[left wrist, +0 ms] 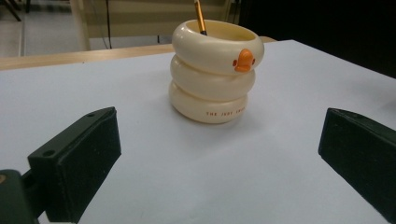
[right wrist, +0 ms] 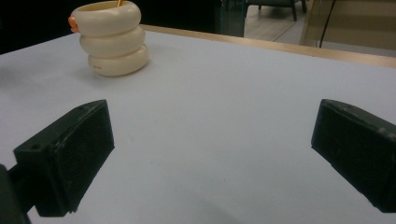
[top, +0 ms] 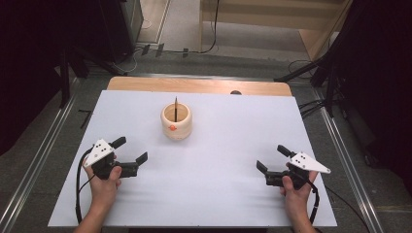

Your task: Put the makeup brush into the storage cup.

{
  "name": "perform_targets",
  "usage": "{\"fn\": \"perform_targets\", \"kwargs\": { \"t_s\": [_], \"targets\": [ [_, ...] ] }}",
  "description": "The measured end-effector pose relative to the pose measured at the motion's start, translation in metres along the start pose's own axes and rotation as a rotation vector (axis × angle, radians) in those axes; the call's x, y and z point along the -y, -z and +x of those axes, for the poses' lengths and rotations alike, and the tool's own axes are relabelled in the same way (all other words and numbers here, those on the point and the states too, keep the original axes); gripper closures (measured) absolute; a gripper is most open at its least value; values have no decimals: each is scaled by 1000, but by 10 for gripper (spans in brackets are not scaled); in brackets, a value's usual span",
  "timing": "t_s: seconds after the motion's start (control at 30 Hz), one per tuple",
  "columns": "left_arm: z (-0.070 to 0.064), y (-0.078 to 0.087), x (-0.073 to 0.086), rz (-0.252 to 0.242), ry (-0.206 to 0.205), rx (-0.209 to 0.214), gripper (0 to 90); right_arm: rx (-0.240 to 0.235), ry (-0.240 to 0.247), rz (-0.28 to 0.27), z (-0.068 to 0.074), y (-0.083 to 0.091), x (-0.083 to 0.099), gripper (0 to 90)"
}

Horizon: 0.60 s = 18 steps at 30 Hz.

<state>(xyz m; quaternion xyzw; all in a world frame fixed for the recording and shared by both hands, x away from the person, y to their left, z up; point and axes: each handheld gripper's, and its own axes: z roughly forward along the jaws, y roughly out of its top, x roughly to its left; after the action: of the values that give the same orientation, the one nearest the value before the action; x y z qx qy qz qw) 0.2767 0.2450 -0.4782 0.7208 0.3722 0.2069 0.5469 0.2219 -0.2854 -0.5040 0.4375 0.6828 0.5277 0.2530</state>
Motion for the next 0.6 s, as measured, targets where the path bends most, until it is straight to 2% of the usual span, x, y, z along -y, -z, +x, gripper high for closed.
{"fn": "perform_targets", "kwargs": {
  "t_s": [0.07,0.23,0.47,0.6],
  "targets": [
    [-1,3,3,12,-16,-5,0,0,-1,0,0,0,0,0],
    [0,11,8,12,-7,-7,0,1,1,-7,1,2,-1,0],
    [5,29,11,-9,-9,-37,0,7,-3,-14,0,4,-2,0],
    [10,38,14,-14,7,-41,0,8,-4,-12,0,3,-1,0]
  ]
}}
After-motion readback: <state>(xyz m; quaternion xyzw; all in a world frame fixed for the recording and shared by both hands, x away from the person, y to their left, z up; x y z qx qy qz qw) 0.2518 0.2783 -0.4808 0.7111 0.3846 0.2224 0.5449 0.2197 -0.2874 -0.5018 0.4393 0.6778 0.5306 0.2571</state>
